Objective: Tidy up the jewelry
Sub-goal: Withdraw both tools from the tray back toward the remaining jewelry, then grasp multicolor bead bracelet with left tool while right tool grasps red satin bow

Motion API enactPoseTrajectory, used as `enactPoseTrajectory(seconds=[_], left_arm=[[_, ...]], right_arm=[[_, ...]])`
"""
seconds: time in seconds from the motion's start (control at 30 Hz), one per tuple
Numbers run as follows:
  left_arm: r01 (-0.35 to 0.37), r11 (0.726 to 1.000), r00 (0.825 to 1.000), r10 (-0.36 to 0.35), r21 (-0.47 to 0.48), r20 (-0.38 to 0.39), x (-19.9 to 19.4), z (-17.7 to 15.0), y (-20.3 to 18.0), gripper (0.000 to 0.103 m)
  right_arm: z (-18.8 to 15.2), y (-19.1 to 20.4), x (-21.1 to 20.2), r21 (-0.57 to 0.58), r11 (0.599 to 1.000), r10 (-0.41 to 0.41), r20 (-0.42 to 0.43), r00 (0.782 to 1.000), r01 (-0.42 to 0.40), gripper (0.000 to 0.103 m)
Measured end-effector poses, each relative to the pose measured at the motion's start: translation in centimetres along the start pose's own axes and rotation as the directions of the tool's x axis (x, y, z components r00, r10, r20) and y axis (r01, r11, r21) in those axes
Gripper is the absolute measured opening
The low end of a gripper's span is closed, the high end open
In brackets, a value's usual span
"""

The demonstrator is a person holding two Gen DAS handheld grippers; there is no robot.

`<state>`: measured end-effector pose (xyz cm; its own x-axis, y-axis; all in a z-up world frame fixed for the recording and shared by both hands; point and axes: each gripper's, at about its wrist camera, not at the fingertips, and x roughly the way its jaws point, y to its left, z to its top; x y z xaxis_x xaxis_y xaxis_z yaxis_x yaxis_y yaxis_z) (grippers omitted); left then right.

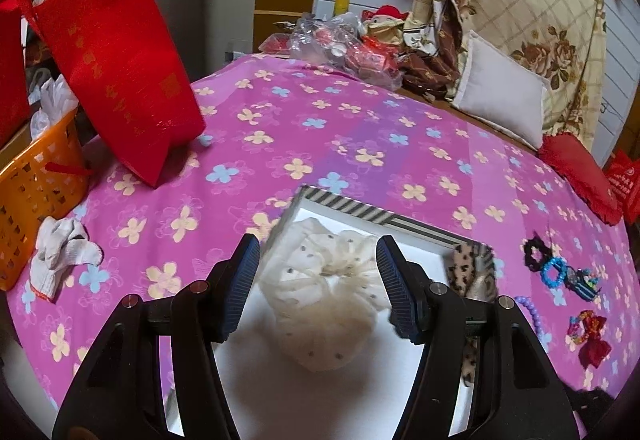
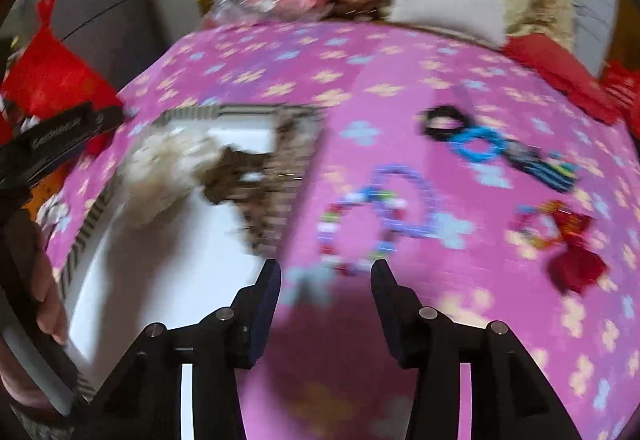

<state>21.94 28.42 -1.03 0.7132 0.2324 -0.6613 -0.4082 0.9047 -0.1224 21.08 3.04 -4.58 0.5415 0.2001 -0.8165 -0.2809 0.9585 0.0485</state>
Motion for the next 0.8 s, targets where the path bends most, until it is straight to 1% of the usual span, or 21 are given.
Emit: enactPoseTrajectory(seconds=[0.1, 0.2, 0.27, 0.33, 0.4, 0.47, 0.5, 0.57, 0.67, 0.73, 0.8], left_arm=[[0.065, 0.998, 0.998, -0.065, 0.006, -0.024, -0.8, -0.4, -1.2, 0.061], [0.144, 0.989, 0.988, -0.142, 0.028, -0.056, -1.7, -1.3, -3.2, 0.061], [0.198, 0.979, 0.977, -0.193, 0.052, -0.09, -2.2, -2.1, -5.0, 0.061], [0.267, 0.96, 0.956, -0.253, 0.081, -0.147, -2.4, -3.3, -7.5, 0.061], [0.309, 0.944, 0.941, -0.284, 0.118, -0.186, -2.6, -4.6, -9.9, 0.061], [0.334, 0.924, 0.931, -0.293, 0.184, -0.218, -2.8, -6.3, -12.6, 0.061], [0.337, 0.913, 0.929, -0.284, 0.228, -0.236, -2.7, -7.4, -14.1, 0.061], [0.329, 0.9, 0.929, -0.254, 0.286, -0.269, -2.2, -9.1, -16.4, 0.061], [0.337, 0.881, 0.922, -0.236, 0.331, -0.308, -1.3, -10.7, -18.6, 0.061], [0.327, 0.865, 0.928, -0.219, 0.38, -0.301, -0.8, -11.2, -20.0, 0.061], [0.304, 0.863, 0.937, -0.193, 0.403, -0.292, -0.1, -11.2, -20.8, 0.061]], right_arm=[[-1.5, -5.5, -1.7, 0.078, 0.995, -0.069, 0.009, 0.998, 0.068, 0.045], [-3.1, -10.7, -2.9, 0.167, 0.979, -0.12, 0.001, 0.993, 0.118, 0.045], [-4.1, -13.7, -3.5, 0.219, 0.966, -0.138, -0.006, 0.99, 0.136, 0.046], [-5.1, -16.6, -4.0, 0.264, 0.953, -0.149, -0.008, 0.989, 0.146, 0.046], [-5.6, -18.5, -4.3, 0.291, 0.946, -0.151, 0.001, 0.988, 0.145, 0.046], [-5.9, -19.9, -4.4, 0.311, 0.942, -0.138, 0.013, 0.99, 0.127, 0.046], [-5.9, -20.4, -4.3, 0.317, 0.941, -0.13, 0.017, 0.991, 0.118, 0.046], [-6.0, -21.2, -3.8, 0.324, 0.941, -0.107, 0.021, 0.994, 0.095, 0.046], [-6.0, -21.6, -2.8, 0.309, 0.948, -0.079, 0.015, 0.997, 0.071, 0.046], [-5.5, -21.6, -2.1, 0.276, 0.959, -0.065, 0.016, 0.998, 0.058, 0.046], [-4.8, -21.4, -1.2, 0.237, 0.97, -0.055, 0.013, 0.998, 0.05, 0.046]])
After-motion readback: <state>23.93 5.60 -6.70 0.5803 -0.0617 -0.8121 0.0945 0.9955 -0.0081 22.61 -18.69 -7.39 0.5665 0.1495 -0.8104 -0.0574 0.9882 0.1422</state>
